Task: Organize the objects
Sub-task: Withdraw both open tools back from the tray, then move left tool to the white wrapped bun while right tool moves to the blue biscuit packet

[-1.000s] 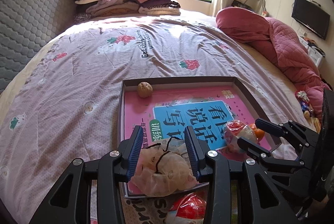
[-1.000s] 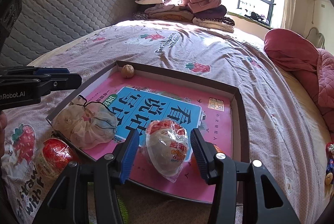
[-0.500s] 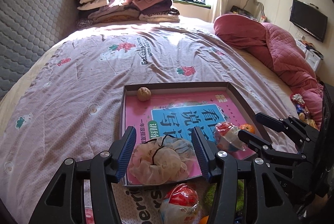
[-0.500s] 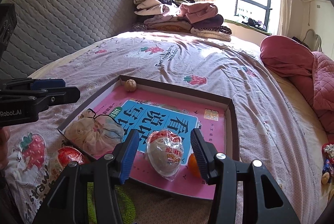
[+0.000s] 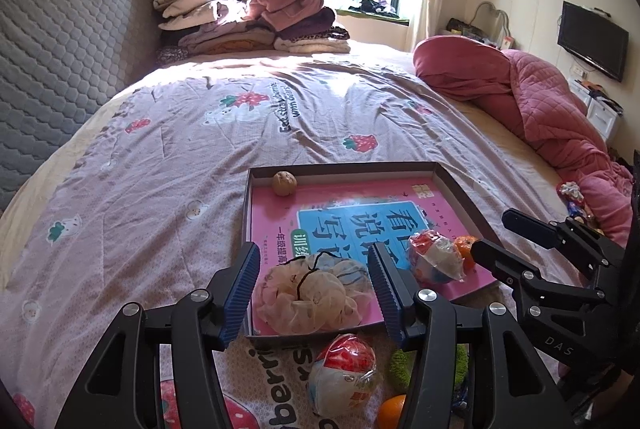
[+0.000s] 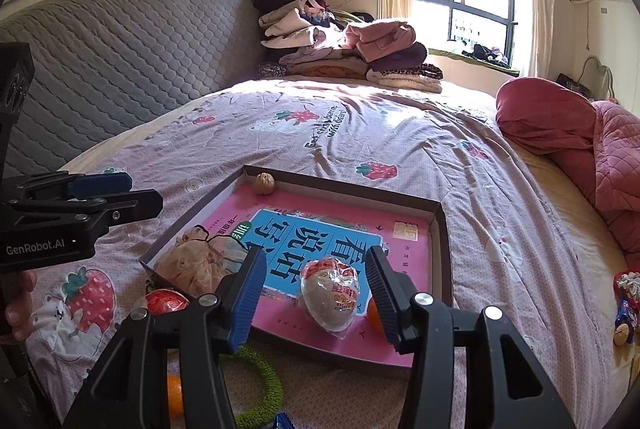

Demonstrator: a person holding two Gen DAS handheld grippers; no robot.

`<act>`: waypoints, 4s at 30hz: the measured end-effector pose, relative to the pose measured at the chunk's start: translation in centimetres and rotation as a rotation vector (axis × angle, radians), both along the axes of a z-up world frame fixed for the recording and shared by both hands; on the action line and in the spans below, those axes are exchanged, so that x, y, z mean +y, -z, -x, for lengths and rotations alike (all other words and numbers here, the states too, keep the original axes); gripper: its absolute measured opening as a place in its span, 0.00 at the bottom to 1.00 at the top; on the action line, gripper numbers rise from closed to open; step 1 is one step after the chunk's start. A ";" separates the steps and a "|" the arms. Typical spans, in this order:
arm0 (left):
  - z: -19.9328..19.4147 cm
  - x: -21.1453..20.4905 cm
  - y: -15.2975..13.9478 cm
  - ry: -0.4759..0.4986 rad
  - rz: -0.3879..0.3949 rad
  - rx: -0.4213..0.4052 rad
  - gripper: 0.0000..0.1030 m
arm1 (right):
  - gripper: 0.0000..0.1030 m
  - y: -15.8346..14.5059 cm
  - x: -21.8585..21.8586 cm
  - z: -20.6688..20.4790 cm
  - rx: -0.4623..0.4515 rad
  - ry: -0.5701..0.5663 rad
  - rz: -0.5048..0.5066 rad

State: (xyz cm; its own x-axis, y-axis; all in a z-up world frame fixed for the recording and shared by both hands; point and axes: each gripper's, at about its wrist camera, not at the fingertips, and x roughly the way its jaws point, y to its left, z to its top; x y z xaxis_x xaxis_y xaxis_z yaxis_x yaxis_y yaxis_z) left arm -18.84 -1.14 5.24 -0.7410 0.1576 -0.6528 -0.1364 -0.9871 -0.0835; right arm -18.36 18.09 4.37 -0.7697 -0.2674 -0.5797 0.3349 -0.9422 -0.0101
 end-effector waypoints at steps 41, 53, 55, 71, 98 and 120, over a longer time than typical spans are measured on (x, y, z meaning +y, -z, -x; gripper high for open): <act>-7.2 -0.9 -0.4 -0.039 -0.004 0.031 0.56 | 0.55 -2.9 1.7 -5.7 0.065 0.008 0.088; -8.5 0.5 0.5 -0.008 0.012 0.008 0.56 | 0.55 -2.9 2.2 -7.0 0.070 -0.003 0.093; -8.7 0.7 0.9 -0.002 0.017 0.000 0.56 | 0.55 -2.8 2.3 -7.2 0.069 -0.003 0.092; -9.1 2.1 2.9 0.025 0.059 -0.048 0.56 | 0.55 -2.3 2.4 -8.0 0.047 -0.005 0.088; -9.4 2.4 4.5 0.055 0.079 -0.099 0.56 | 0.59 2.7 0.9 -10.2 -0.079 -0.083 0.002; -8.9 1.9 5.4 0.047 0.072 -0.121 0.56 | 0.59 6.4 -0.8 -10.7 -0.160 -0.149 -0.140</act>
